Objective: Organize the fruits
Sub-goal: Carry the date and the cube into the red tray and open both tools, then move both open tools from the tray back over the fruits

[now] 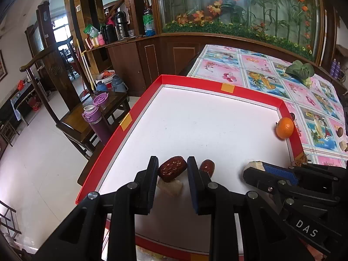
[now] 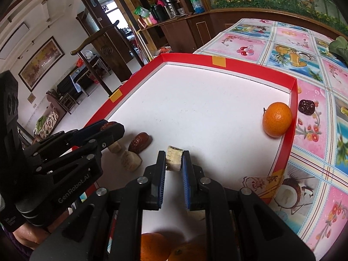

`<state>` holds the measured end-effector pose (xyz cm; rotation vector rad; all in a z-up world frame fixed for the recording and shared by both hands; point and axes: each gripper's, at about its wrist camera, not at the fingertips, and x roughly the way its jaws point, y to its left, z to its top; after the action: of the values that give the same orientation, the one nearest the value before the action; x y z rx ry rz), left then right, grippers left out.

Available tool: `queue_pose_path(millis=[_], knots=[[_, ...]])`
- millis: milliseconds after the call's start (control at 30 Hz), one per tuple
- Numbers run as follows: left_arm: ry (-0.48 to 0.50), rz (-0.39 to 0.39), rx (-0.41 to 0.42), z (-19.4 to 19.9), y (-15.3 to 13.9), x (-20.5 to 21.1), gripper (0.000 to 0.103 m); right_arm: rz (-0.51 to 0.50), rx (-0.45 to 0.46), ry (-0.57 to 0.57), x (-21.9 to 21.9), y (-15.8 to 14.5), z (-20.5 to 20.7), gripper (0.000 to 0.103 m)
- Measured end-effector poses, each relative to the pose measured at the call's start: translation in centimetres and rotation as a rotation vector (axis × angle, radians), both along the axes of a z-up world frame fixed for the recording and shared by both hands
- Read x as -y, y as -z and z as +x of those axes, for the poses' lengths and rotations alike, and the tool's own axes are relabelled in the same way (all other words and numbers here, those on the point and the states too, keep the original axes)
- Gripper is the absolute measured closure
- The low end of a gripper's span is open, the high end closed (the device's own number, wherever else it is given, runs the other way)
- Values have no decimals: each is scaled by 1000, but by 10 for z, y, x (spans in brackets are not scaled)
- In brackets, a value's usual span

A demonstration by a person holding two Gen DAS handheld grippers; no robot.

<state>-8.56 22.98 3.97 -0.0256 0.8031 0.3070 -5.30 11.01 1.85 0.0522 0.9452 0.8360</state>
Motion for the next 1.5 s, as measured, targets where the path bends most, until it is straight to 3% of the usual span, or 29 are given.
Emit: queue_pose_path(millis=[500,567,667,867,1067,1500], knots=[[-30,1,-14,-2,0,2,76,-38,40,-8,-4,1,-5,86],[-35,-4,-16,-2,-1,1,70,-28,33,-5,-2,1,-5,86],[-45,5,-5,-4,-4,1,53,-6,22,3,2,0,-3,85],[-58,8,7,-6,-9,2,39,51,20,16,15,-6,-1,85],[-39,17,7,-5,-12,12,39,114,41,73,45,-17,5,85],[88,52,3,4,-23,70,32,142,20,249,143,-14,19,85]])
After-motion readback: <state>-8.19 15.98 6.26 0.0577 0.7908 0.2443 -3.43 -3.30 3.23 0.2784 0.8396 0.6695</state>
